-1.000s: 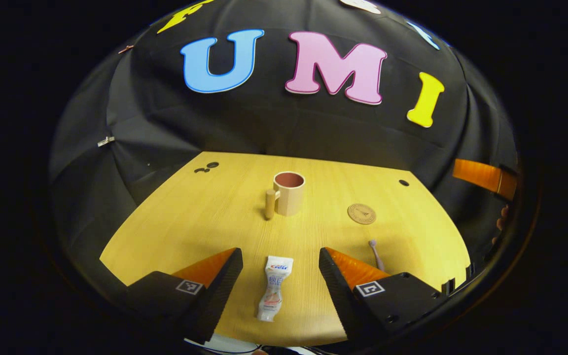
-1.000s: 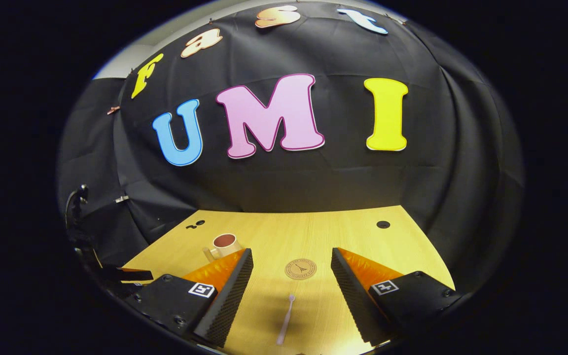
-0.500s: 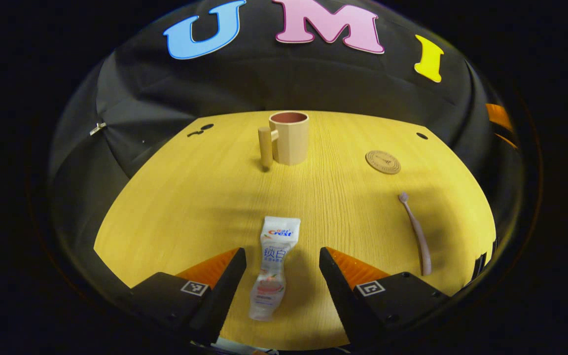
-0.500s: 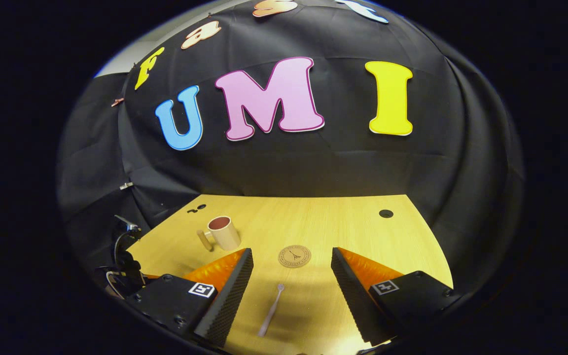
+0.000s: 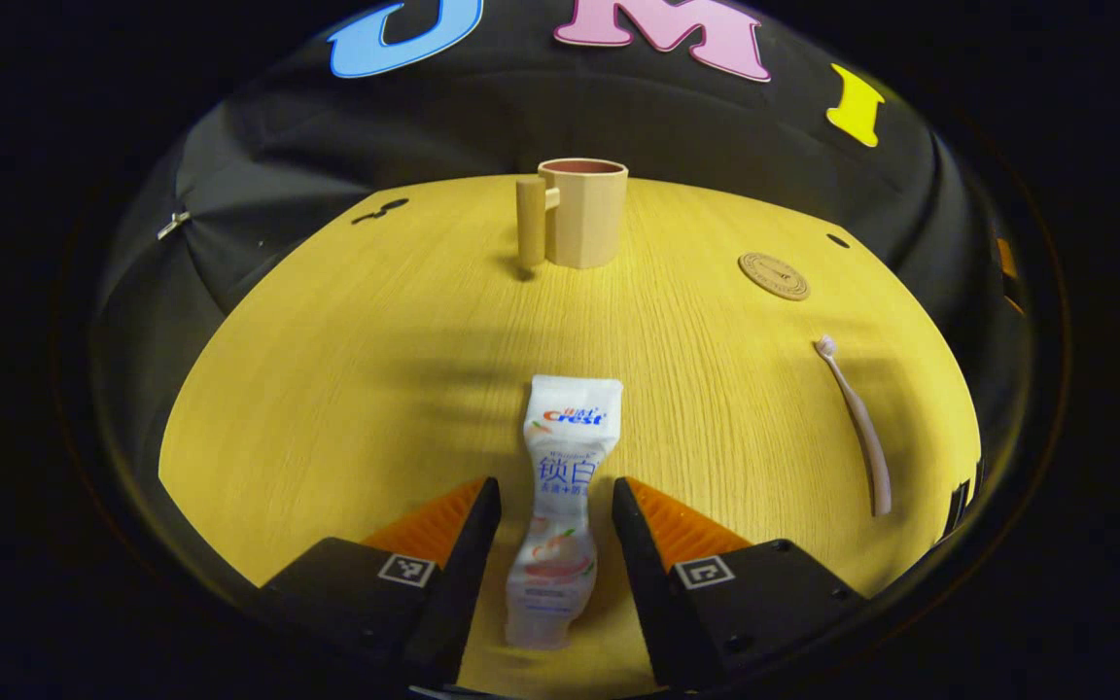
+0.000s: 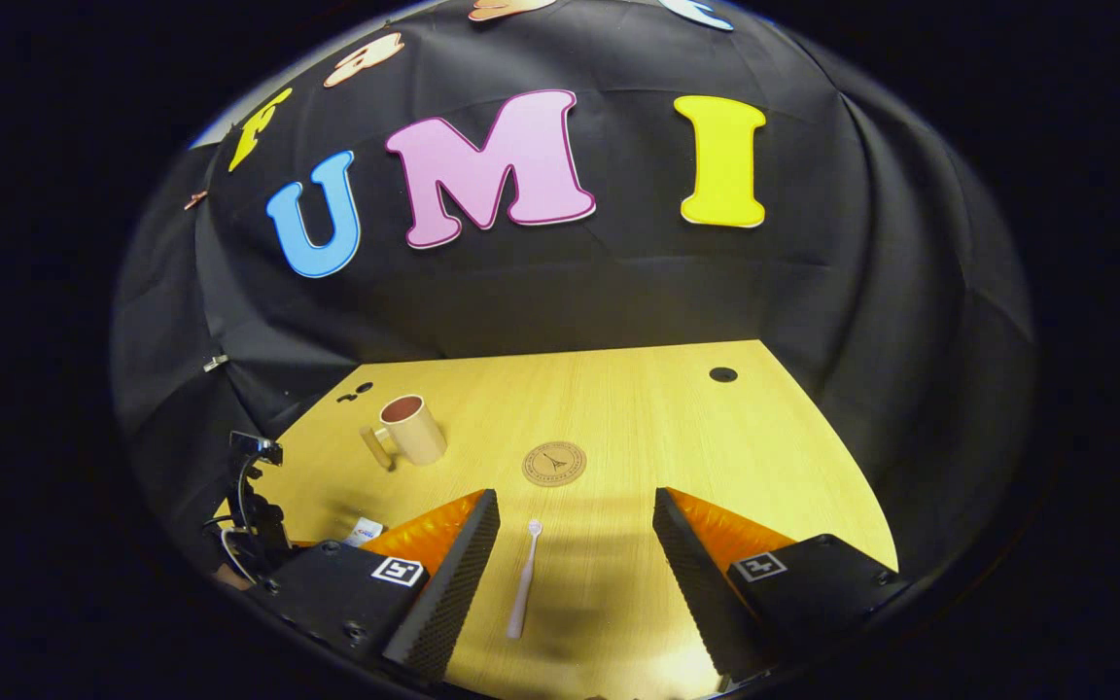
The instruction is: Put the toothbrush and toothpaste on the desktop into the cup, then pick up the cup and place it on the coaster on the desktop.
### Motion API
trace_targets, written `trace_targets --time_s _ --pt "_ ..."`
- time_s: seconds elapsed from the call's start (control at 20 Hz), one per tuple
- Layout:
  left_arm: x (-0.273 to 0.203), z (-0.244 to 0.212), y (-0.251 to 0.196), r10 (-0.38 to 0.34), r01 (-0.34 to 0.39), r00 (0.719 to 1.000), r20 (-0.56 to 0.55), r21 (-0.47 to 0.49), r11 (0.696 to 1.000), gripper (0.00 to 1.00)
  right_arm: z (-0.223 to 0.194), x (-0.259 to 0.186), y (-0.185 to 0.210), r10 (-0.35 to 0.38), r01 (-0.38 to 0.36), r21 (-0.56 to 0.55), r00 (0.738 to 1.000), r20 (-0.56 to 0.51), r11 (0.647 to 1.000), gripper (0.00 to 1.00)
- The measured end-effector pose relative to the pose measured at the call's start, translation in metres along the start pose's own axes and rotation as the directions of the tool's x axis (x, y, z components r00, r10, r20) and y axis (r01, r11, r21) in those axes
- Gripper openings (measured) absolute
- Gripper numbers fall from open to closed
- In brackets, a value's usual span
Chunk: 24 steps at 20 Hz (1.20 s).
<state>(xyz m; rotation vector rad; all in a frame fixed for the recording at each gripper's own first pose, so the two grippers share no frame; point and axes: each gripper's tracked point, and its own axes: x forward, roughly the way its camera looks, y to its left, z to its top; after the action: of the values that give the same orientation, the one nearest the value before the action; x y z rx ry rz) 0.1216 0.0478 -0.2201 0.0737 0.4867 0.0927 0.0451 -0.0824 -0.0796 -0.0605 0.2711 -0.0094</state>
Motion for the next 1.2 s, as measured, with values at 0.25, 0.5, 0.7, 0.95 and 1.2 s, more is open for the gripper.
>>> trace_targets --time_s 0.25,0.5,0.7,0.95,1.2 --pt "0.005 0.006 -0.004 -0.032 0.032 0.999 0.005 0.058 0.998 0.34 -0.027 -0.008 0.024 -0.059 0.061 0.039 0.997 -0.057 0.997 0.98" --pt "0.002 0.004 -0.004 -0.126 0.129 0.991 -0.033 0.098 0.987 0.24 -0.064 -0.005 0.039 -0.090 0.097 0.031 0.983 -0.158 0.995 0.98" --pt "-0.015 -0.012 0.010 -0.149 0.150 0.989 -0.023 0.047 0.988 0.21 -0.087 0.008 0.039 -0.114 0.123 0.020 0.964 -0.240 0.992 0.98" --pt "-0.058 -0.019 0.027 -0.191 0.191 0.981 0.015 -0.008 0.981 0.21 -0.110 0.033 0.042 -0.135 0.144 0.002 0.934 -0.330 0.990 0.99" --pt "-0.098 -0.026 0.041 -0.194 0.195 0.980 0.038 -0.031 0.980 0.21 -0.137 0.063 0.047 -0.150 0.136 -0.062 0.899 -0.412 0.989 0.99"
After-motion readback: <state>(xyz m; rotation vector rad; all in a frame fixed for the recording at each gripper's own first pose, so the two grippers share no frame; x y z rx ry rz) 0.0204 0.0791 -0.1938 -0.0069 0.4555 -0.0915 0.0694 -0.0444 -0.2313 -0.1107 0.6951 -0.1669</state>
